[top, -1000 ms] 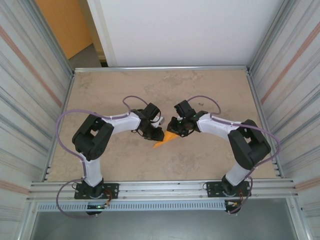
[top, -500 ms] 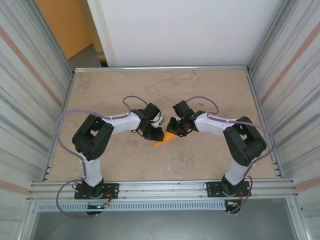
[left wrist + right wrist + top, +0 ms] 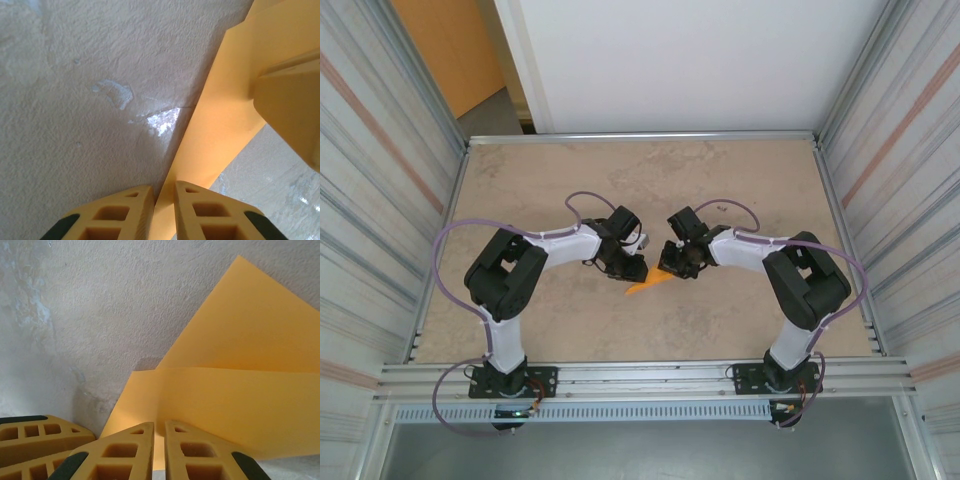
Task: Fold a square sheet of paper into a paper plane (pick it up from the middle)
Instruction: Fold the wing for the fifth time at the center of the table.
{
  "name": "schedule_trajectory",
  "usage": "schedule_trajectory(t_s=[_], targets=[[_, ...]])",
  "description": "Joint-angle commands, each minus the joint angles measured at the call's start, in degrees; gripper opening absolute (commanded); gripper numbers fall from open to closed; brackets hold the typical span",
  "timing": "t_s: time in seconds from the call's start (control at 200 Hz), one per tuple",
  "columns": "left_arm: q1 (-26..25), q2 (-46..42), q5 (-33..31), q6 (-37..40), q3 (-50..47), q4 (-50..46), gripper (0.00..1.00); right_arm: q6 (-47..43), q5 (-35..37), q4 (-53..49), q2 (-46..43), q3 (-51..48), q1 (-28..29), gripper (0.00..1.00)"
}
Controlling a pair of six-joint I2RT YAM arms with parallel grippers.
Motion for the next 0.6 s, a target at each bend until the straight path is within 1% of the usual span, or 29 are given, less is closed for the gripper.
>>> schedule_trajectory(t_s=[0.0,0.361,0.596], targets=[[-1.9,6.0,-3.7,0.3,-3.7,-2.6,0.22,0.7,1.3,-1.4,0.5,-1.2,-0.5,0.14],[-1.8,4.9,-3.7,-0.5,-3.2,-2.9,0.22,-0.1,1.1,2.6,-0.9,-6.0,-0.4,0.14],[-1.8,-2.3,-3.9,-0.4,0.1,-3.8,0.25,-2.9,0.7,3.3,-1.1,-7.1,-0.4,0.14]])
